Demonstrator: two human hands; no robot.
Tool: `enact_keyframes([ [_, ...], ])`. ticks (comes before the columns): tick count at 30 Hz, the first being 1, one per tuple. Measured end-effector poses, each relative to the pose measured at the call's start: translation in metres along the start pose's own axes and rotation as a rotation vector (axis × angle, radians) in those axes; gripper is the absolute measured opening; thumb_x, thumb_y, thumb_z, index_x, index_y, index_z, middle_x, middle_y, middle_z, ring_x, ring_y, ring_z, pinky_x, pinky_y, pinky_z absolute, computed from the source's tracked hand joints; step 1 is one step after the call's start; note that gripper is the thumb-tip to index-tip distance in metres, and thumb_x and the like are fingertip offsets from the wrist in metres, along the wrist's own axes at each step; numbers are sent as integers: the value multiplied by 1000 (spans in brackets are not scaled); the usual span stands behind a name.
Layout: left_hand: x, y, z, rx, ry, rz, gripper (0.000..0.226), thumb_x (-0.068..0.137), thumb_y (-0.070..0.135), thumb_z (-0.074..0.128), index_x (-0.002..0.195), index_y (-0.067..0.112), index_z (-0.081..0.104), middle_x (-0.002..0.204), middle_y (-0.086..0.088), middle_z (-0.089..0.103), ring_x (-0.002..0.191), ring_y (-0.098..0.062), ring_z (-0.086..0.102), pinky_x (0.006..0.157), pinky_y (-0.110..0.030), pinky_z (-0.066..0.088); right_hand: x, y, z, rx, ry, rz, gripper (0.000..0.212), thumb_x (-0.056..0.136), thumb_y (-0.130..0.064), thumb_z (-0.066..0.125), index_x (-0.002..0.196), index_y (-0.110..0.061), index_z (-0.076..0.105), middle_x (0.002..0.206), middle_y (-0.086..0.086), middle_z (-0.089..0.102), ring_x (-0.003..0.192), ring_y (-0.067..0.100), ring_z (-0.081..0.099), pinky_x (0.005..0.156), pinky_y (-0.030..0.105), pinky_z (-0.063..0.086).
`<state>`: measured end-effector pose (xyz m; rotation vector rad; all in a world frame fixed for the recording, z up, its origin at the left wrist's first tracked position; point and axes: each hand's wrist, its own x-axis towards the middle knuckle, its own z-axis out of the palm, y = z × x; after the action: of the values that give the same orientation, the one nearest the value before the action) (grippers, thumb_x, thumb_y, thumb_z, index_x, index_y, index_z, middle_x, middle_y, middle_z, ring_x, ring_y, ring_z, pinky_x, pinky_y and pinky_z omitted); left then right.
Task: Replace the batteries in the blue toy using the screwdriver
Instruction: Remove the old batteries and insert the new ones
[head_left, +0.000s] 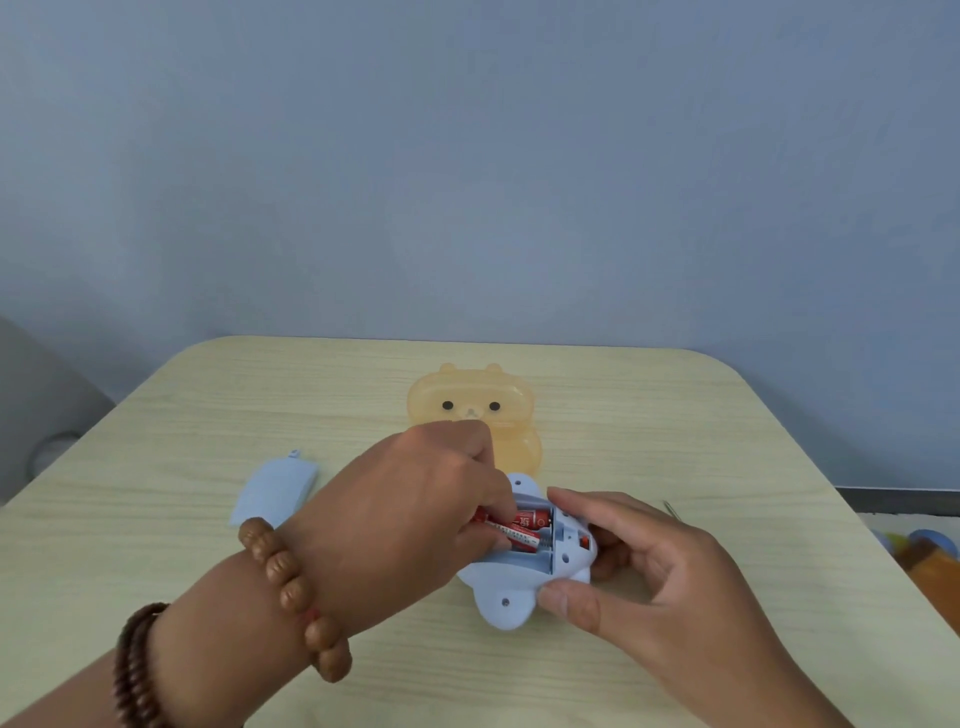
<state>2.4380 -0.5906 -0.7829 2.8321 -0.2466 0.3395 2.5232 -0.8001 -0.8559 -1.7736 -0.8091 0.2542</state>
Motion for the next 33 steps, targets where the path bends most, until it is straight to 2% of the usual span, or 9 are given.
enact_keyframes([
  [2, 0, 0, 2, 33, -4, -22, 14, 85, 41, 70, 96, 32, 74, 90, 12, 58, 80, -9, 55, 67, -38, 52, 0, 0, 0, -4, -5, 4, 68, 57, -59, 89, 121, -51, 69, 120, -10, 74, 95, 22, 70, 89, 51, 58],
  [5, 1, 1, 5, 86, 18, -37, 16, 86, 44, 67, 94, 32, 70, 87, 13, 58, 83, -8, 53, 68, -37, 52, 0, 0, 0, -5, -18, 9, 70, 56, -67, 87, 122, -50, 69, 120, -10, 74, 96, 22, 70, 90, 50, 58],
  [10, 4, -1, 8, 138, 36, -30, 23, 76, 48, 57, 79, 32, 72, 74, 13, 61, 75, -9, 54, 57, -38, 52, 1, 1, -1, -20, -21, 16, 64, 61, -50, 87, 121, -51, 68, 119, -12, 74, 96, 20, 71, 90, 49, 58],
  [13, 6, -1, 10, 87, 2, -59, 28, 76, 51, 54, 83, 32, 73, 76, 12, 62, 79, -9, 52, 63, -38, 52, 1, 1, -2, -13, -22, 13, 63, 60, -49, 87, 120, -53, 68, 119, -14, 74, 97, 19, 71, 91, 49, 58],
  [20, 6, -4, 12, -115, -21, -160, 17, 74, 40, 82, 80, 31, 69, 75, 15, 60, 75, -5, 57, 70, -32, 51, 1, 3, -2, 14, -19, 11, 63, 60, -46, 87, 120, -54, 68, 122, -13, 74, 104, 19, 71, 94, 51, 57],
  [24, 5, -4, 8, -188, -35, -175, 20, 70, 43, 85, 77, 31, 70, 75, 14, 64, 73, -4, 58, 68, -22, 49, 1, 4, -1, 9, -21, 25, 65, 60, -47, 88, 122, -52, 68, 122, -11, 74, 101, 21, 71, 94, 51, 57],
  [27, 3, -8, -9, -348, -56, -241, 14, 72, 47, 80, 79, 36, 75, 84, 14, 70, 78, -5, 64, 70, -23, 53, 1, 5, -1, 2, -35, 49, 67, 59, -50, 89, 122, -51, 69, 121, -11, 74, 98, 21, 70, 94, 50, 57],
  [29, 2, -14, -20, -386, 11, -297, 11, 74, 45, 79, 82, 38, 74, 90, 17, 71, 80, -3, 66, 69, -22, 55, 1, 4, -1, -14, -47, 51, 67, 58, -51, 88, 122, -53, 68, 120, -13, 74, 95, 20, 69, 94, 48, 57],
  [33, 0, -15, -12, -352, -12, -430, 26, 71, 48, 81, 92, 40, 68, 92, 17, 69, 78, 1, 66, 62, -16, 51, 2, 2, -1, -23, -55, 53, 67, 58, -52, 87, 122, -55, 67, 121, -13, 74, 94, 21, 68, 94, 47, 57],
])
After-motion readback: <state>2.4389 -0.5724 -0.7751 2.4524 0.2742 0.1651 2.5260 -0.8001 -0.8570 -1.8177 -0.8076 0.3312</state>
